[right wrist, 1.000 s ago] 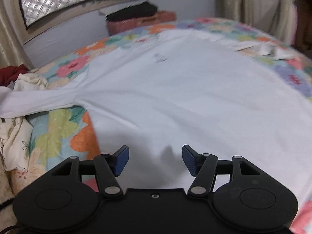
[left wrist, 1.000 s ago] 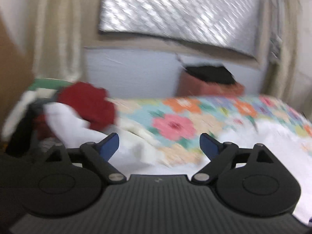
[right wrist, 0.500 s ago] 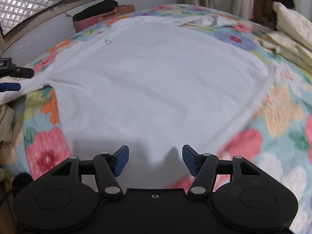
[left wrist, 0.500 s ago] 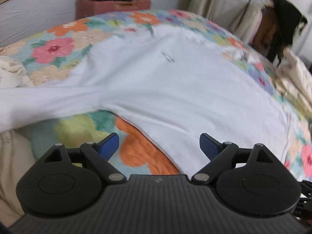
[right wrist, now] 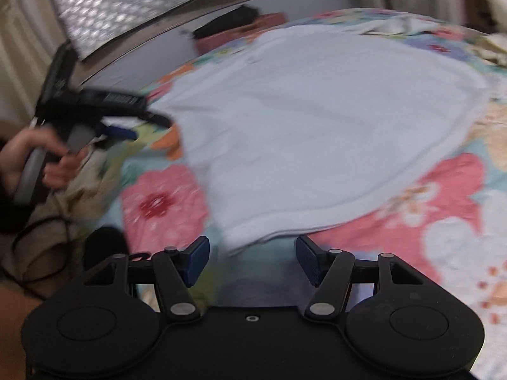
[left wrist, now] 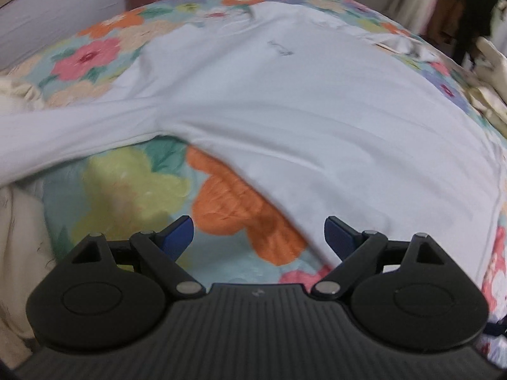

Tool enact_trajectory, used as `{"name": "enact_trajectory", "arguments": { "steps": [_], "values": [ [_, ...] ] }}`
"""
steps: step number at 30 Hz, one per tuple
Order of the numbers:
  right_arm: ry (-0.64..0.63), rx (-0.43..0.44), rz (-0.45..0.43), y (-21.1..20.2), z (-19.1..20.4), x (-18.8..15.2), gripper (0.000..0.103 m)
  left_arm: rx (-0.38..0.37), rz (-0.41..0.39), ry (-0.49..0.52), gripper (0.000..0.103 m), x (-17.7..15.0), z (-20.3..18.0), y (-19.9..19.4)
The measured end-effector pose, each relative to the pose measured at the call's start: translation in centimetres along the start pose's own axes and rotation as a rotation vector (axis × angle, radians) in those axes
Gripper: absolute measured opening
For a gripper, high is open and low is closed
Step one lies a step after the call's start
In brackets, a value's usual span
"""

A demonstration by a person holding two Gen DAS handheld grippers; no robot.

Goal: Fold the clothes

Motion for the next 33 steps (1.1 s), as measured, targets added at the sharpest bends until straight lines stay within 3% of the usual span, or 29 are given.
{"name": "enact_trajectory", "arguments": {
  "steps": [4, 5, 6, 9, 13, 16, 20, 23, 28, 31, 33],
  "values": [
    [-0.049, -0.108, -0.108, 2.1, 0.1, 0.8, 0.063, 0.047, -0.011, -0.009, 0.09, -0.2, 0.8, -0.2],
    [-0.045, -0.129, -0.131, 2.5, -0.1, 1.4, 0.055, 0.057, -0.011, -0.01, 0.09, -0.3, 0.9, -0.3],
    [-0.035, -0.117, -0.127, 2.9, -0.4, 2.1, 0.014, 0.066, -0.011, -0.012, 0.09, -0.3, 1.0, -0.3],
    [-0.019, -0.057, -0.153, 1.6, -0.2, 3.2, 0.011, 0.083, -0.011, -0.013, 0.09, -0.5, 1.3, -1.0],
    [-0.006, 0.122, -0.152, -3.0, 0.5, 3.5, 0.01, 0.096, -0.036, -0.029, 0.09, -0.7, 2.0, -2.4],
    [-0.036, 0.207, -0.071, -4.3, 0.7, 1.0, 0.007, 0.074, -0.085, -0.035, 0.09, -1.1, 2.3, -3.2],
    [0.065, 0.137, 0.011, -2.1, -1.3, -1.8, 0.006, 0.071, -0.082, -0.009, 0.09, -1.5, 1.7, -2.7],
    [0.122, 0.146, 0.019, -1.3, -2.1, -1.7, 0.007, 0.057, -0.078, 0.025, 0.09, -1.2, 0.4, -2.5],
    [0.078, 0.168, 0.006, -2.3, -1.6, -0.9, 0.008, 0.04, -0.079, 0.107, 0.09, -0.8, -2.3, -2.4],
    [0.096, 0.158, 0.0, -3.2, -2.3, -1.0, 0.015, 0.01, -0.068, 0.131, 0.09, -0.4, -4.1, -2.3],
    [0.126, 0.113, -0.034, -4.1, -3.1, -0.7, 0.028, -0.003, -0.07, 0.161, 0.09, 0.2, -5.7, -2.5]
  ]
}}
Point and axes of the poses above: each gripper's, at about its wrist camera, not at the fingertips, and y roughly the way its jaws point, z to its left, x to its top, the point moved 2 cm from there along y, roughly the way its jaws point, and after that the axes turned 7 degrees about y, right-handed, at the moved point
